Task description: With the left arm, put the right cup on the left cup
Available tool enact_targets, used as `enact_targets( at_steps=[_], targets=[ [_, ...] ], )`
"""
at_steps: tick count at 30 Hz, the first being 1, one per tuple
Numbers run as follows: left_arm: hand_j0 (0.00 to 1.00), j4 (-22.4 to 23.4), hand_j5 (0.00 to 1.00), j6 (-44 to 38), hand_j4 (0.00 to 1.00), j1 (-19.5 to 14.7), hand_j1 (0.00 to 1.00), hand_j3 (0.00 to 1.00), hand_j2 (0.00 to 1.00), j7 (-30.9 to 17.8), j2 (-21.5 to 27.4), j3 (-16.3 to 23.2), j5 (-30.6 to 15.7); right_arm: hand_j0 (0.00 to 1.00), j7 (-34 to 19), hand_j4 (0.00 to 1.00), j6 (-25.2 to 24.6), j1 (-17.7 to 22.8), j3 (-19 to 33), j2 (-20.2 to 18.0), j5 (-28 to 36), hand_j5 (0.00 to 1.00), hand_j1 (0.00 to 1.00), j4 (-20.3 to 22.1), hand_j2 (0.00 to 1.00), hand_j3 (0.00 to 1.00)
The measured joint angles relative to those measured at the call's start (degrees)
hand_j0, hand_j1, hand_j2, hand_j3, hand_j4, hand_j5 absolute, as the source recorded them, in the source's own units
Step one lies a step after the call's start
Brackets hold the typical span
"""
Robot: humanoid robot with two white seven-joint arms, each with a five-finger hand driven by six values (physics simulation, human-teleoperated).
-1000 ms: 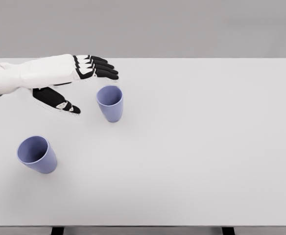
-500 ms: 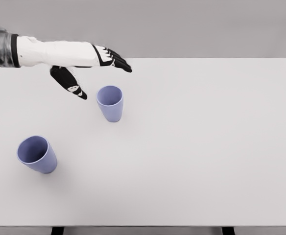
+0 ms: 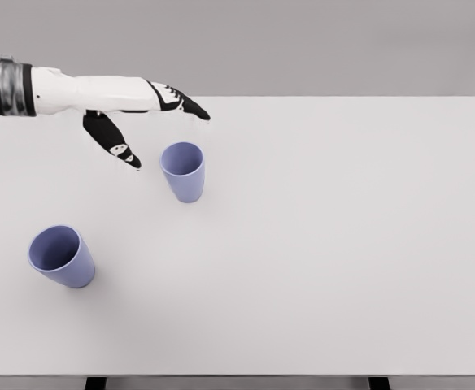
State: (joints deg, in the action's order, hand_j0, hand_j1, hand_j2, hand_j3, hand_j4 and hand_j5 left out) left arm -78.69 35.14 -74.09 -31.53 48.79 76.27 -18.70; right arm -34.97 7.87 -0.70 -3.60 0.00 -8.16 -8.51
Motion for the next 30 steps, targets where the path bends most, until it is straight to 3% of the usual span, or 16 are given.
enact_targets(
  at_steps=[6,13,18,30],
  targets=[
    [1.0,1.1,1.0,0.0,1.0,0.6,1.0,1.0,1.0,0.0,-1.2,0.1,0.2,1.0,0.0,1.0,0.0,0.0,0.0,0.0,0.0,1.0,1.0,0.0,1.0,1.0],
    [1.0,0.5,1.0,0.0,1.0,0.6,1.0,1.0,1.0,0.2,-2.2,5.0,2.1,1.0,0.0,1.0,0.0,0.0,0.0,0.0,0.0,1.0,1.0,0.0,1.0,1.0],
    [1.0,1.6,1.0,0.0,1.0,0.4,1.0,1.0,1.0,0.6,-3.2,5.4,4.2,1.0,0.0,1.0,0.0,0.0,0.0,0.0,0.0,1.0,1.0,0.0,1.0,1.0],
    [1.0,9.9,1.0,0.0,1.0,0.7,1.0,1.0,1.0,1.8,-7.9,5.1,5.5,1.0,0.0,1.0,0.0,0.0,0.0,0.0,0.0,1.0,1.0,0.0,1.0,1.0]
  ],
)
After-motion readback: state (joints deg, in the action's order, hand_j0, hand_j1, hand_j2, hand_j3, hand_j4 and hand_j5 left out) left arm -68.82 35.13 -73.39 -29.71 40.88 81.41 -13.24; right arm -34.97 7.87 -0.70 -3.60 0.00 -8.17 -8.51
